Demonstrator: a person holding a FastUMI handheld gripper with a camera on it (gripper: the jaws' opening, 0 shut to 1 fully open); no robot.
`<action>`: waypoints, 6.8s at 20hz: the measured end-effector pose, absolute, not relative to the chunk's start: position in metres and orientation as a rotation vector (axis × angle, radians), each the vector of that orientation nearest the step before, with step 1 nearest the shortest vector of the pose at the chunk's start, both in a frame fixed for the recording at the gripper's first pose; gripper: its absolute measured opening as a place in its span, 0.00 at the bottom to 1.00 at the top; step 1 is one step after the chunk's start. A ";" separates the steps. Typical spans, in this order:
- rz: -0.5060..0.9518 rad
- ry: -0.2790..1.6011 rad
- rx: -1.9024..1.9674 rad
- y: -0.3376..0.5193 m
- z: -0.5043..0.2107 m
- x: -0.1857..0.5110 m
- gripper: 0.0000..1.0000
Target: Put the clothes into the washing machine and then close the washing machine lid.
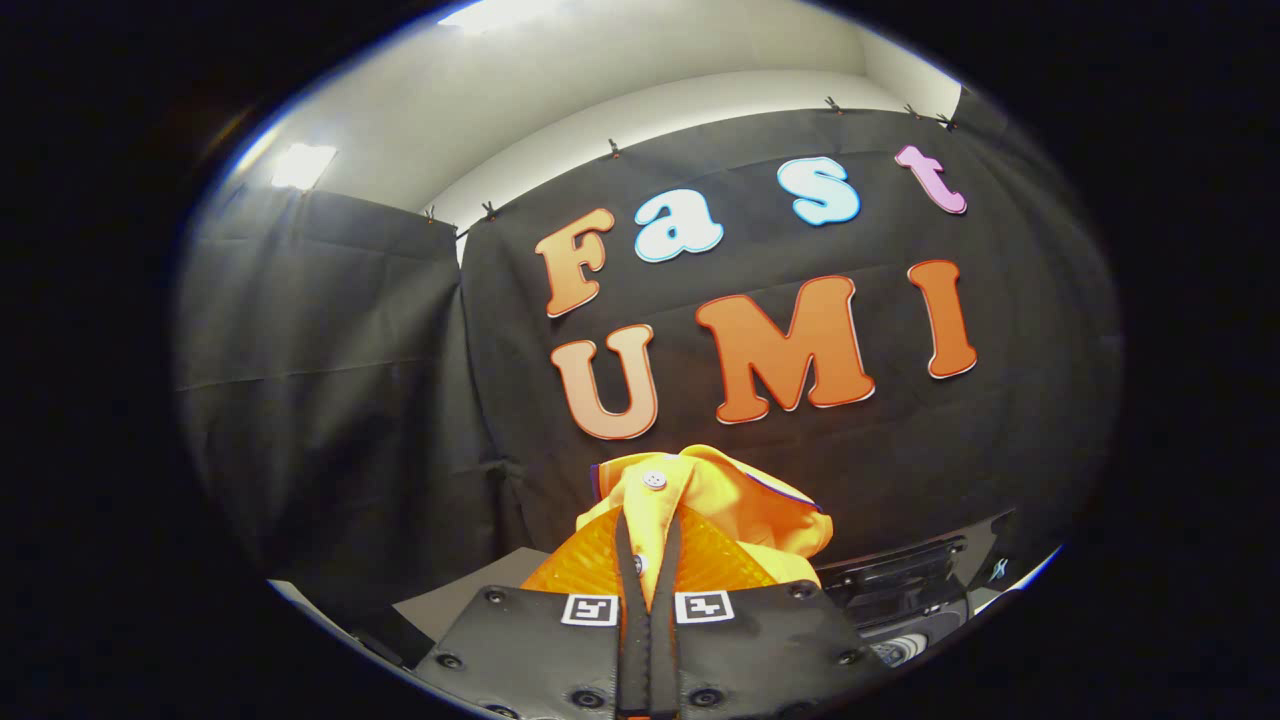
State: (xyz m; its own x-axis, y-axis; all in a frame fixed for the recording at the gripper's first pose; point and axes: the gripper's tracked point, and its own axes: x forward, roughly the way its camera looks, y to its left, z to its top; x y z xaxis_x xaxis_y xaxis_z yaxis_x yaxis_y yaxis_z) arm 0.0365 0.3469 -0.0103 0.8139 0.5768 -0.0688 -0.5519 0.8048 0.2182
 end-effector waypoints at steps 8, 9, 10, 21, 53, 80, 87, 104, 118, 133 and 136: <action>0.481 0.125 0.175 0.214 -0.023 0.065 0.07; 0.468 0.126 0.170 0.201 -0.027 0.066 0.07; 0.455 0.128 0.166 0.189 -0.032 0.069 0.07; 0.346 0.192 0.147 0.123 -0.109 0.078 0.07; 0.370 0.594 0.130 0.141 -0.358 0.124 0.07; 0.283 1.266 0.077 0.144 -0.590 0.079 0.08; 0.312 1.361 -0.018 0.150 -0.603 0.083 0.08; 0.243 1.382 -0.092 0.125 -0.606 0.078 0.99; 0.242 1.248 -0.036 0.135 -0.572 0.078 1.00; 0.263 0.601 0.105 0.143 -0.334 0.111 0.99; 0.283 0.470 0.093 0.150 -0.271 0.130 0.99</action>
